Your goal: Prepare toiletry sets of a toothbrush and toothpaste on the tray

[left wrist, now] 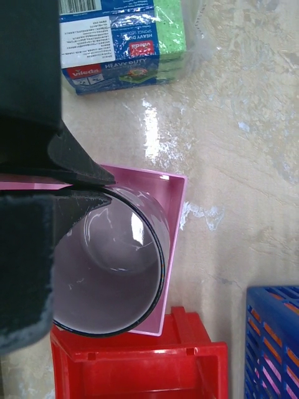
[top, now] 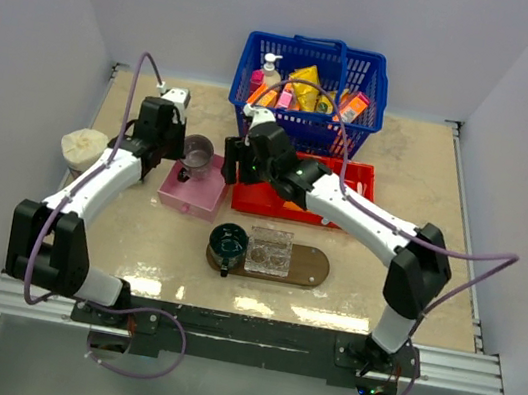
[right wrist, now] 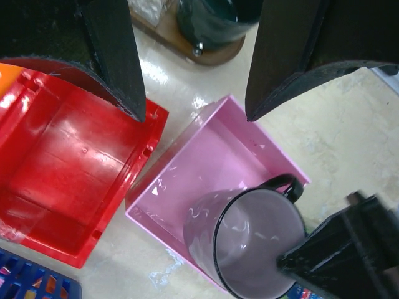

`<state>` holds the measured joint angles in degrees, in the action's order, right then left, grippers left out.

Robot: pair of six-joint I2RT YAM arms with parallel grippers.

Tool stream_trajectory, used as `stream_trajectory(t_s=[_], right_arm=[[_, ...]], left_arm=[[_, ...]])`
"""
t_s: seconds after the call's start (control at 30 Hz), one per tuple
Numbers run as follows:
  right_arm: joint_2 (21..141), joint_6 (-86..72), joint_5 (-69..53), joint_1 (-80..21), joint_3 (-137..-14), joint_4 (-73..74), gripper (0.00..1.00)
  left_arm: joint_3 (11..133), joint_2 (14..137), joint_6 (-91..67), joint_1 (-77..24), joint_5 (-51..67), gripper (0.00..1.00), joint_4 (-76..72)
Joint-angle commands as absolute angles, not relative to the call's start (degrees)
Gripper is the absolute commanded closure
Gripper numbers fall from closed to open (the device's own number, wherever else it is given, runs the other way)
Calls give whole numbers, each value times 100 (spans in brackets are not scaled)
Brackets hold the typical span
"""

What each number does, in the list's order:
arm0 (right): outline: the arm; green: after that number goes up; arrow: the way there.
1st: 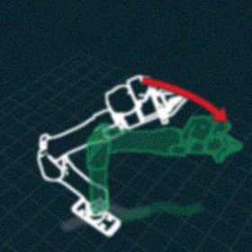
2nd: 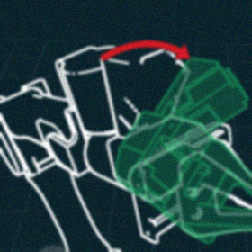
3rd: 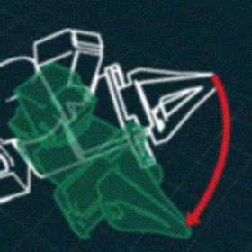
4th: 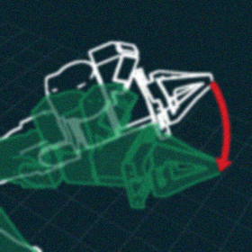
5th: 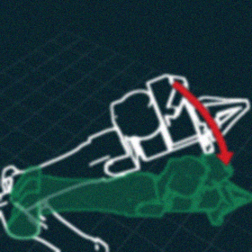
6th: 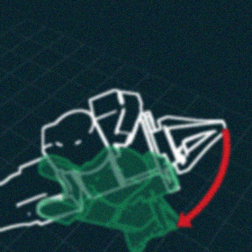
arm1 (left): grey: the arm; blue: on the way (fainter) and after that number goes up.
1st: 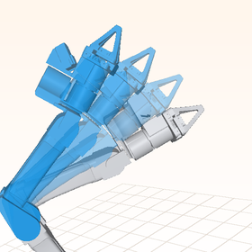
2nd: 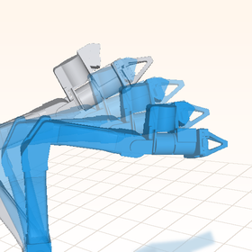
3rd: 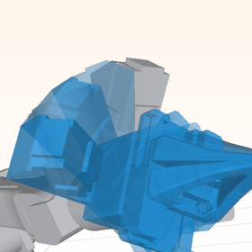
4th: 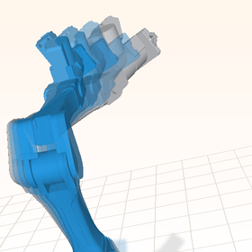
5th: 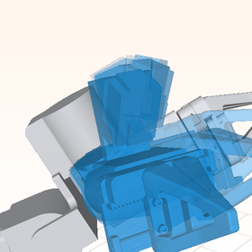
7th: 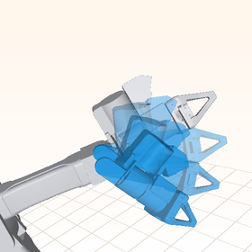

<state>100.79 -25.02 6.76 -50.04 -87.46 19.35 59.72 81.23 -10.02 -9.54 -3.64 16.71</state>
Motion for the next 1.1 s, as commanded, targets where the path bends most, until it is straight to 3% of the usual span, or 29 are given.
stream_trajectory(t_s=[0.0, 0.3, 0.6, 0.93, 1.07], right_arm=[[10441, -2364, 747, -5010, -9552, 2056, 32], [11363, -2355, 844, -5019, -10712, 2276, 30], [12243, -2399, 1731, -5018, -11865, 3032, 37], [12945, -2496, 1837, -5019, -12559, 3261, 41], [13104, -2531, 1811, -5010, -12718, 3313, 47]], left_arm=[[5985, 7726, -1239, -984, -202, 100, 932], [5994, 7682, -1266, -1011, -53, 100, 932], [5985, 7655, -1274, -1037, -26, 100, 914], [5941, 7567, -1301, -1072, -35, 100, 826], [5933, 7567, -1310, -1107, -26, 100, 809]])
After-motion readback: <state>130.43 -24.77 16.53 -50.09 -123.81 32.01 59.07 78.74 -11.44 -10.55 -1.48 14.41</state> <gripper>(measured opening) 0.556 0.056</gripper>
